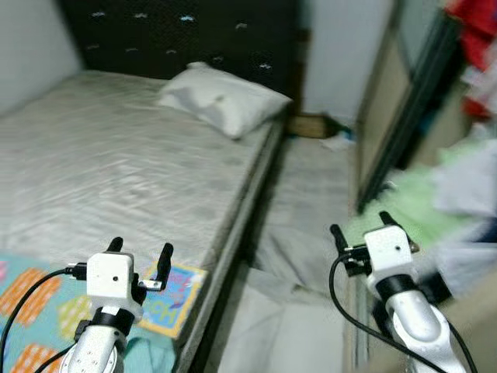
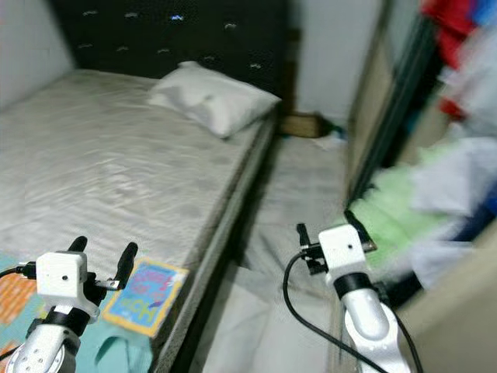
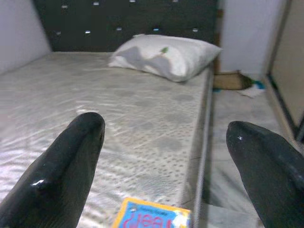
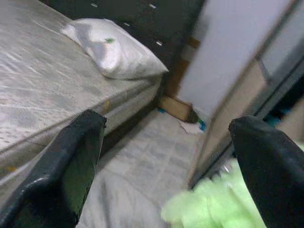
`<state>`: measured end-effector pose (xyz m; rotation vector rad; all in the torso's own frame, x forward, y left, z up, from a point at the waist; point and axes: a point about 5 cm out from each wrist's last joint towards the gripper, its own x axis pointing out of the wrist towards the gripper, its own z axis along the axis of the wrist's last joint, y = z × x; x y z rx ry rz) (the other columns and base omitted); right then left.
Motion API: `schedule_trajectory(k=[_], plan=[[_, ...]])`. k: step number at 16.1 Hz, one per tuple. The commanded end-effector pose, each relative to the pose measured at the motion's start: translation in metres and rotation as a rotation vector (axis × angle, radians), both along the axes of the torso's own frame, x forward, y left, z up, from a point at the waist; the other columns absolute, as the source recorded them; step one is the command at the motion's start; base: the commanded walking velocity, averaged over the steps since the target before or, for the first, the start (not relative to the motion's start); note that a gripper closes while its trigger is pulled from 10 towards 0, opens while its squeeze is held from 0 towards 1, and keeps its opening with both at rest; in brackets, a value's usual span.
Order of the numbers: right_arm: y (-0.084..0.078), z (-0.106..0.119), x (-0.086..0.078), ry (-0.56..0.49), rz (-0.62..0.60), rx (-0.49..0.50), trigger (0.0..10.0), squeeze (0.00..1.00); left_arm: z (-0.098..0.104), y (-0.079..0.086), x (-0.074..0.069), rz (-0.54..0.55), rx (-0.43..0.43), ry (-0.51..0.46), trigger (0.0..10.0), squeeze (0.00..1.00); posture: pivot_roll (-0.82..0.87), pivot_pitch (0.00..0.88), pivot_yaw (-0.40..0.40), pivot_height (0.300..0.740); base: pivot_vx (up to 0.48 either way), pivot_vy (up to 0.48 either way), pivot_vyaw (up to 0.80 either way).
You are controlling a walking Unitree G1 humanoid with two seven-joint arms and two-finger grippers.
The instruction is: Clean up the room
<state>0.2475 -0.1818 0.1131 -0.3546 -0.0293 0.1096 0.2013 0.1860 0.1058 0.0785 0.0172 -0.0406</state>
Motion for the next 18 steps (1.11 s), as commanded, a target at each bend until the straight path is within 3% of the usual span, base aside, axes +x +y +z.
schedule_trajectory(k=[1, 12, 15, 16, 18], plan=[[0.003, 0.001, 0.001, -0.004, 0.007, 0.008, 10.0, 0.0, 0.0, 0.003, 0.0, 0.011, 0.0, 0.005, 10.0, 0.0, -0.07, 0.067, -0.035, 0.74, 0.0, 0.0, 0.8], [0.017, 0.005, 0.01, -0.02, 0.052, 0.077, 10.0, 0.0, 0.0, 0.003, 0.003, 0.036, 0.012, -0.009, 10.0, 0.0, -0.06, 0.058, -0.031, 0.74, 0.0, 0.0, 0.8], [0.021, 0.003, 0.01, 0.019, 0.054, 0.196, 10.0, 0.0, 0.002, 0.001, 0.004, 0.038, -0.025, -0.014, 10.0, 0.0, -0.06, 0.063, -0.03, 0.74, 0.0, 0.0, 0.8], [0.022, 0.001, 0.01, 0.056, 0.046, 0.309, 10.0, 0.0, 0.004, -0.002, 0.006, 0.042, -0.119, -0.009, 10.0, 0.0, -0.06, 0.065, -0.03, 0.74, 0.0, 0.0, 0.8], [0.023, 0.001, 0.011, 0.068, 0.047, 0.355, 10.0, 0.0, 0.004, -0.005, 0.007, 0.038, -0.188, -0.008, 10.0, 0.0, -0.06, 0.065, -0.03, 0.74, 0.0, 0.0, 0.8]])
